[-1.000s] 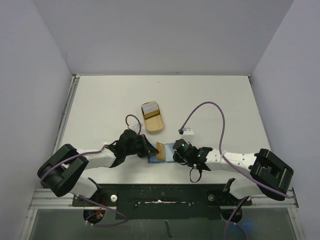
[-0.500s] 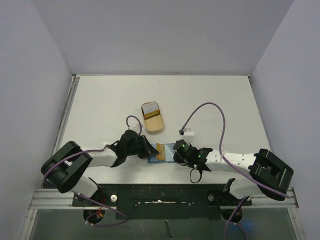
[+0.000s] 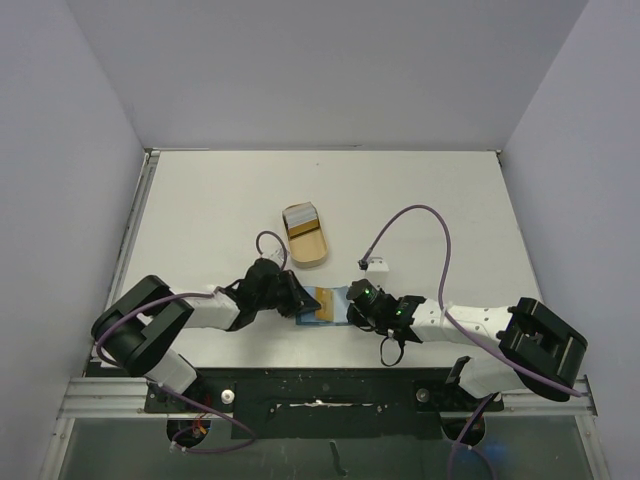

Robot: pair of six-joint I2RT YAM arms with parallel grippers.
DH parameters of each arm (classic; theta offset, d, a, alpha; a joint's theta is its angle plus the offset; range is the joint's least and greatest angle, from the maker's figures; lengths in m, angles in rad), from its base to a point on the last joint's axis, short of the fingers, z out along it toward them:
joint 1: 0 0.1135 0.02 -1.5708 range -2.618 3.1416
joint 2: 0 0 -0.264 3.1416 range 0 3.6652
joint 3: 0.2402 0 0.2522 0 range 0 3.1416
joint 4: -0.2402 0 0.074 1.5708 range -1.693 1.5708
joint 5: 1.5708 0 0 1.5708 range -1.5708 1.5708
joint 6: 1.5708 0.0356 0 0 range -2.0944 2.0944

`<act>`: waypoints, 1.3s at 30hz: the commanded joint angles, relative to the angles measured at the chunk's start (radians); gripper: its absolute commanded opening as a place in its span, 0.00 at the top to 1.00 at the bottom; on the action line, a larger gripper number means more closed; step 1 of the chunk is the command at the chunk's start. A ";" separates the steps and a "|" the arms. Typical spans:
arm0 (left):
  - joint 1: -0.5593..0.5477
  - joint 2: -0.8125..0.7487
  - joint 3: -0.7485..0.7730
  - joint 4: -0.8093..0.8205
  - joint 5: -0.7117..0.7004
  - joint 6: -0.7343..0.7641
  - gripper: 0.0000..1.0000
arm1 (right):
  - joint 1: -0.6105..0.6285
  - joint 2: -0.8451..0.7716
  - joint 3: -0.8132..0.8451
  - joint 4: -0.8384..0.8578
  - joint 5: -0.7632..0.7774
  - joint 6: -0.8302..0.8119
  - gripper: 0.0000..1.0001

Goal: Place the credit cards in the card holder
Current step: Insert the credit card into the card holder.

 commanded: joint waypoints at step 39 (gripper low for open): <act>-0.033 0.060 0.079 -0.058 0.051 0.029 1.00 | -0.040 0.034 0.091 -0.073 0.058 -0.080 0.77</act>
